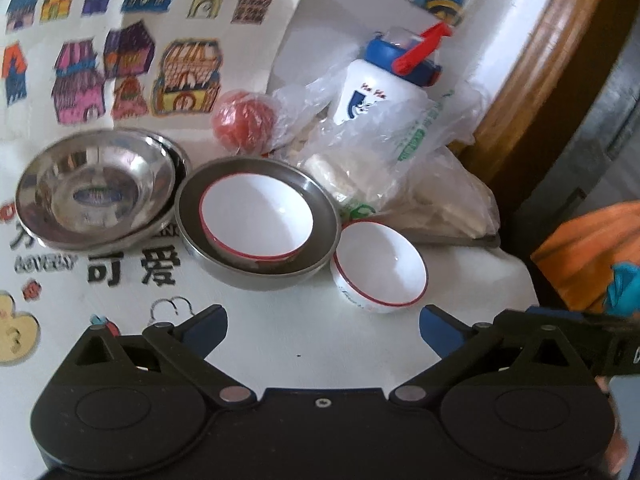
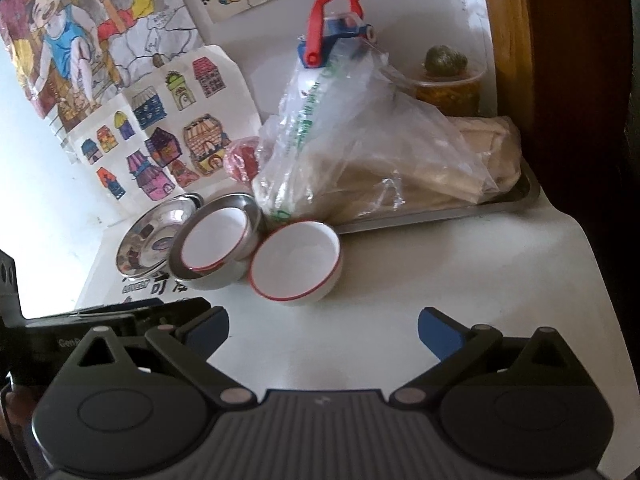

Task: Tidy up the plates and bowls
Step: 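Move both tools toward the second white red-rimmed bowl, then close both grippers on the rim of the second white bowl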

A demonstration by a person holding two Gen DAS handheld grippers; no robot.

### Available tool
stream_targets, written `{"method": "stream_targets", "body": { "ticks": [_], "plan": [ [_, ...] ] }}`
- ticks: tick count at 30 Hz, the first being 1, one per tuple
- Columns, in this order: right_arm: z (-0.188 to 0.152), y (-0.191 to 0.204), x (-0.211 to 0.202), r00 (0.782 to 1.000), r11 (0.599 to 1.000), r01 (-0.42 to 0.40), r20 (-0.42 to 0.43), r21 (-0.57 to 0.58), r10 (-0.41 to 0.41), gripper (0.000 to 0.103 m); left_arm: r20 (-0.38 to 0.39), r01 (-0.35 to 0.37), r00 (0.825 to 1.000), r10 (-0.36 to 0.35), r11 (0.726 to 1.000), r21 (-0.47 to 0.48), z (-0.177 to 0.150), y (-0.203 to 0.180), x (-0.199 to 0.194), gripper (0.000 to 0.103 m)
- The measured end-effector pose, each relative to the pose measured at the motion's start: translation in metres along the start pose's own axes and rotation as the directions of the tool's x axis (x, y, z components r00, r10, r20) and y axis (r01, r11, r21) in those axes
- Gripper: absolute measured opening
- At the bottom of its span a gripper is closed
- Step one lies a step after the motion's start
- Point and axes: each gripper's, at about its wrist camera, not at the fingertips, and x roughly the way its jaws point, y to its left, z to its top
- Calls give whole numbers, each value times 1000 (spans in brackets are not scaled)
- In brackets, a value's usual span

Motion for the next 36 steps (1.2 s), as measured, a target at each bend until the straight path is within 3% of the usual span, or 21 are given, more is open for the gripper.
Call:
{"method": "stream_targets", "body": {
  "ticks": [9,17,32,36],
  "plan": [
    [15,-22,24,1000,1000,-6,-13,28,6,103,-10,-50,999,49,981,-189,5,2,28,101],
    [25,-36,45,999,999,-19,-30,39,21,100,-7,-96,995,97,976,-196,8,-5,40,92],
    [32,-34,65,997,998,-50,-58,33,52,86,-24,-77,997,73,961,-266,8,-6,55,70],
    [33,-31,68,997,998,-50,-65,27,52,82,-33,-69,997,63,961,-268,8,-7,59,60]
  ]
}}
